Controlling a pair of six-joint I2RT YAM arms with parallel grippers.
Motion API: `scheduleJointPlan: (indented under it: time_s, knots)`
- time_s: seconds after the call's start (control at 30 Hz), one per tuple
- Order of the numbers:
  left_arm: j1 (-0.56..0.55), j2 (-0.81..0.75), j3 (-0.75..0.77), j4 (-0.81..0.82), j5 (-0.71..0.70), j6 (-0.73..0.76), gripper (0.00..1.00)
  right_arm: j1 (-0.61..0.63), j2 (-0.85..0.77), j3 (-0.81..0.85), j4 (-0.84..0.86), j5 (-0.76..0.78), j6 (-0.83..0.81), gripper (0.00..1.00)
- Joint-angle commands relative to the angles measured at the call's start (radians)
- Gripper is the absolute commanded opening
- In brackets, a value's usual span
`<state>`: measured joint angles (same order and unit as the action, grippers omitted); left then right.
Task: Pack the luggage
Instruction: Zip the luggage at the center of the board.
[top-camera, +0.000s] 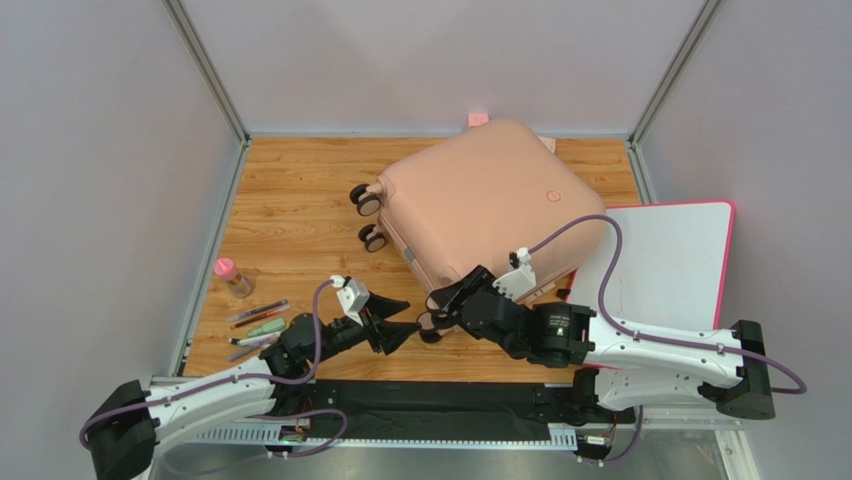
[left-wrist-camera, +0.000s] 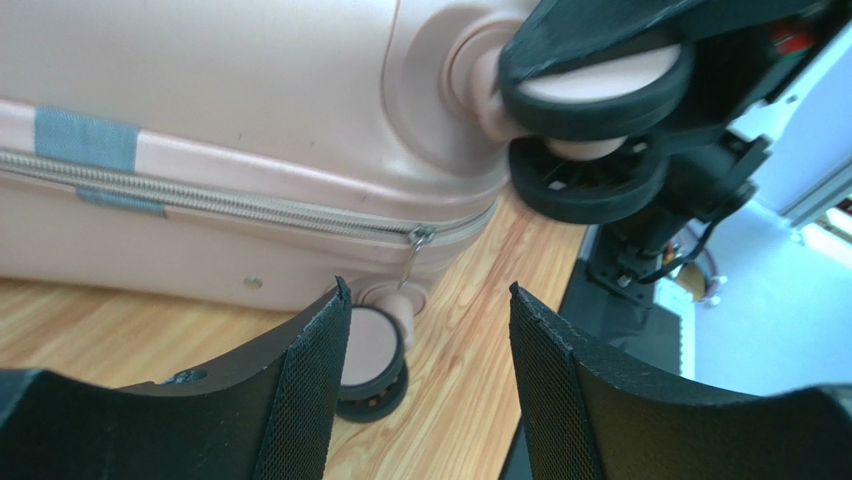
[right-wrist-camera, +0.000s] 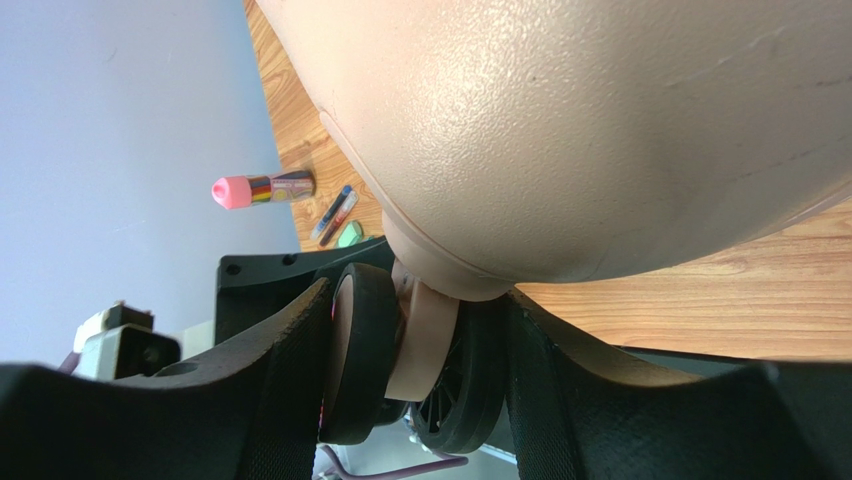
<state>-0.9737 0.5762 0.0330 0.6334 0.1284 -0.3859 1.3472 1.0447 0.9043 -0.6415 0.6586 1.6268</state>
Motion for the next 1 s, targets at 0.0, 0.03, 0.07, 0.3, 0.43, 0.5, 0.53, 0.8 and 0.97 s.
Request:
scheduleJointPlan:
  time_s: [0.0,0.03,0.07,0.3,0.43,0.5,0.53,0.8,0.97]
  knots:
    - [-0.005,0.138,-0.064,0.115,-0.018,0.048,0.66,0.003,-0.008,0.050,0.005,0.072,-0.021,0.00]
    - [-0.010,0.174,-0.056,0.136,-0.024,0.061,0.66,0.003,-0.005,0.051,0.005,0.070,-0.024,0.00]
    - [-0.025,0.207,-0.042,0.179,-0.035,0.065,0.66,0.003,-0.005,0.053,0.005,0.070,-0.024,0.00]
    - [-0.079,0.466,0.033,0.347,-0.059,0.064,0.66,0.003,-0.009,0.035,0.019,0.058,-0.015,0.00]
    - [-0.088,0.556,0.054,0.436,-0.078,0.041,0.66,0.003,-0.011,0.036,0.019,0.059,-0.018,0.00]
    - [-0.091,0.603,0.064,0.488,-0.085,0.027,0.66,0.003,-0.015,0.036,0.019,0.061,-0.019,0.00]
    - [-0.091,0.617,0.068,0.503,-0.091,0.024,0.66,0.003,-0.014,0.036,0.019,0.061,-0.021,0.00]
    - [-0.094,0.757,0.123,0.634,-0.118,0.002,0.66,0.004,-0.018,0.028,0.022,0.056,-0.012,0.00]
    - [-0.094,0.806,0.125,0.695,-0.168,-0.001,0.66,0.006,-0.020,0.027,0.025,0.055,-0.013,0.00]
